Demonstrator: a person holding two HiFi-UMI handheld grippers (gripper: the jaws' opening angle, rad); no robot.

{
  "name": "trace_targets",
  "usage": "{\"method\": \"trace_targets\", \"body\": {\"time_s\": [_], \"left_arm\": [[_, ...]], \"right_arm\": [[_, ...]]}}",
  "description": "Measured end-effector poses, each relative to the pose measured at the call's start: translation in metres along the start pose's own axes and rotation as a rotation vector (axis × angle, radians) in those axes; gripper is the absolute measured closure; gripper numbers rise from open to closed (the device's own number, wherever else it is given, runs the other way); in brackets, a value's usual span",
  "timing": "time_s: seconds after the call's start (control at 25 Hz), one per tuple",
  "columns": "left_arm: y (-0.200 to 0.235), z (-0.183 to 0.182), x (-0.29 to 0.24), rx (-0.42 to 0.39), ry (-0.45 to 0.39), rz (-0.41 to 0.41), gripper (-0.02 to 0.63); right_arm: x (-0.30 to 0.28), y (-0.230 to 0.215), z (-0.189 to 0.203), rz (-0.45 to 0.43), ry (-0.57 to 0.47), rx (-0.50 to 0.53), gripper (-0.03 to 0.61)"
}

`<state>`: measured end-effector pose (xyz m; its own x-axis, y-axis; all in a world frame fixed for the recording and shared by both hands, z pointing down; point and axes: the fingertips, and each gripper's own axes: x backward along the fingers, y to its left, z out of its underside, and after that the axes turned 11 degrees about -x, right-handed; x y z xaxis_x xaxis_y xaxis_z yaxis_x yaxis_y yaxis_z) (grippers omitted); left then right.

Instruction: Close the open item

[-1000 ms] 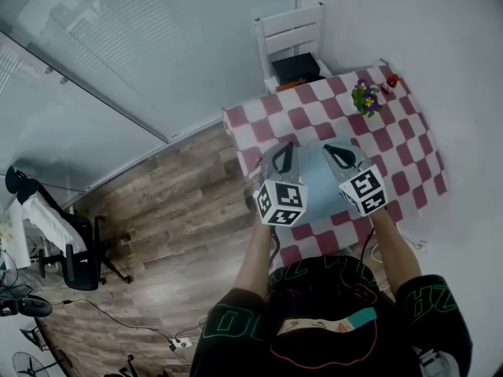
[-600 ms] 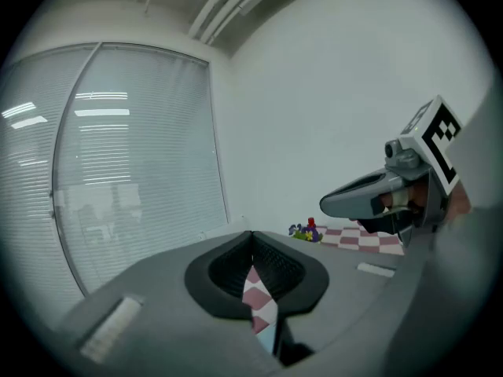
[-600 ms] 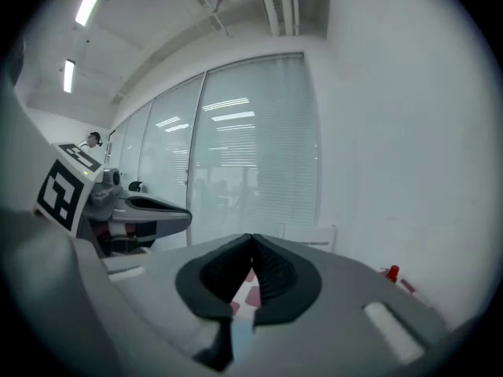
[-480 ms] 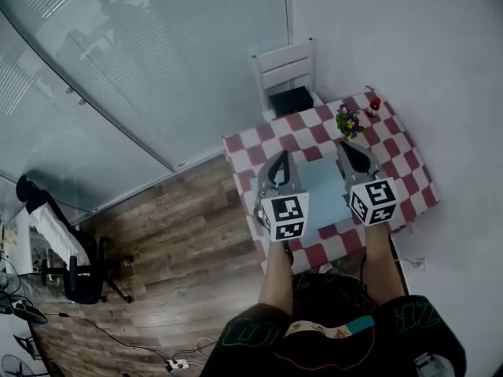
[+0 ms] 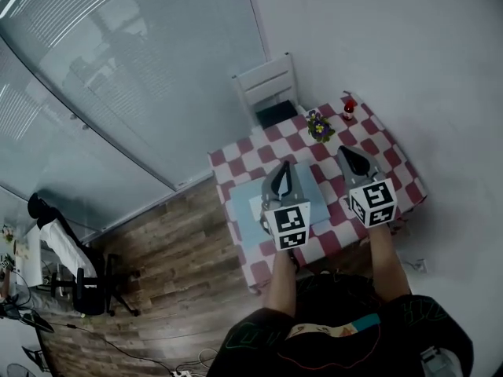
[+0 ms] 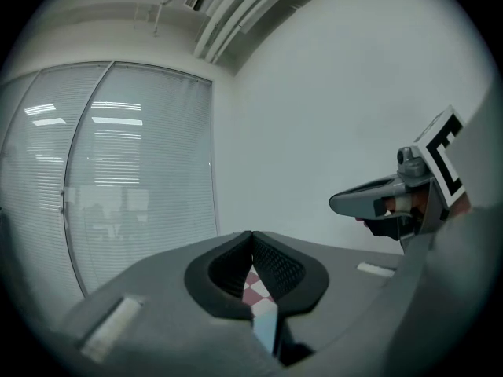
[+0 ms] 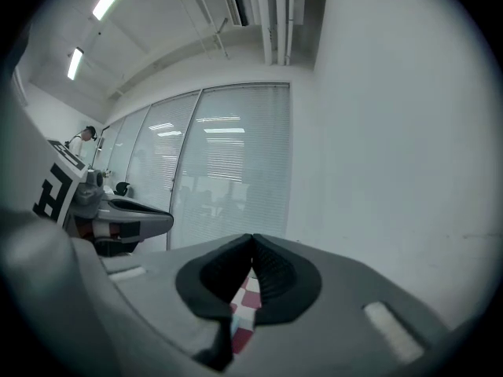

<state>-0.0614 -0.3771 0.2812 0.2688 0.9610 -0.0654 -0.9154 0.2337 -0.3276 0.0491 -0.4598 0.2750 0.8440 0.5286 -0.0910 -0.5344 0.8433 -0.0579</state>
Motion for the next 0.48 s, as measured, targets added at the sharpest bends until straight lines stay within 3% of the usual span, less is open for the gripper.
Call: {"method": "trace_targets", "body": {"time_s": [0.28, 0.48], "left_arm": [[-0.024, -0.014, -0.006, -0.05, -0.027, -0.037, 0.603], [-0.046, -0.009, -0.007, -0.05, 0.001, 0.01, 0.603]], "right_arm": [[0.014, -0.031, -0.002, 0.003, 0.003, 0.029, 0.575], [0.021, -0.041, -0.001, -0.006, 0.004, 0.028, 0.575]]}}
